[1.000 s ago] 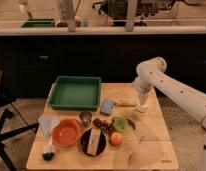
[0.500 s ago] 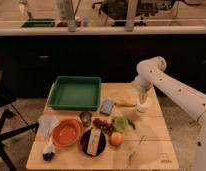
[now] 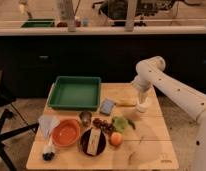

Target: Place banana in metal cup

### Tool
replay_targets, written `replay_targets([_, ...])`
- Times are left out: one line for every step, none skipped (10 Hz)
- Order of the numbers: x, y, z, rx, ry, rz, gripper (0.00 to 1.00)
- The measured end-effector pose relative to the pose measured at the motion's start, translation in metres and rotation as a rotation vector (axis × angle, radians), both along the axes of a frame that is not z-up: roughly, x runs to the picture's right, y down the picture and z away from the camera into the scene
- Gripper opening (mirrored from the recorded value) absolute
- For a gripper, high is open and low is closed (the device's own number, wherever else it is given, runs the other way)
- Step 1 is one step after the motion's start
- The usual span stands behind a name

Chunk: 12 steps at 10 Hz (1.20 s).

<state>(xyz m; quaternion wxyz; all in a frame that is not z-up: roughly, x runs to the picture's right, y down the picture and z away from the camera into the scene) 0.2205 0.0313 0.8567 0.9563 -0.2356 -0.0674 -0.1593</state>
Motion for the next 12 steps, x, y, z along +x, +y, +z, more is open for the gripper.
replay_targets([-0.004,0.001,0.0,-0.004,0.002,0.017,0.8])
replay_targets([-0.008,0.002,0.0,-0.006,0.001,0.026,0.8])
replay_targets([-0.012,0.004,0.0,-0.014,-0.004,0.042,0.8])
replay_targets([-0.016,0.006,0.0,-0.022,-0.016,0.056,0.8])
replay_targets([-0.02,0.007,0.0,-0.03,-0.025,0.065,0.8])
replay_targets([-0.024,0.01,0.002,-0.039,-0.034,0.076,0.8])
replay_targets([-0.028,0.012,0.003,-0.047,-0.041,0.088,0.8])
replay_targets([-0.031,0.014,0.005,-0.054,-0.043,0.1,0.8])
replay_targets([-0.035,0.015,0.006,-0.06,-0.043,0.11,0.8])
replay_targets([-0.041,0.016,0.009,-0.067,-0.044,0.124,0.8])
replay_targets([-0.046,0.017,0.012,-0.073,-0.042,0.139,0.8])
replay_targets([-0.048,0.017,0.016,-0.078,-0.041,0.156,0.8])
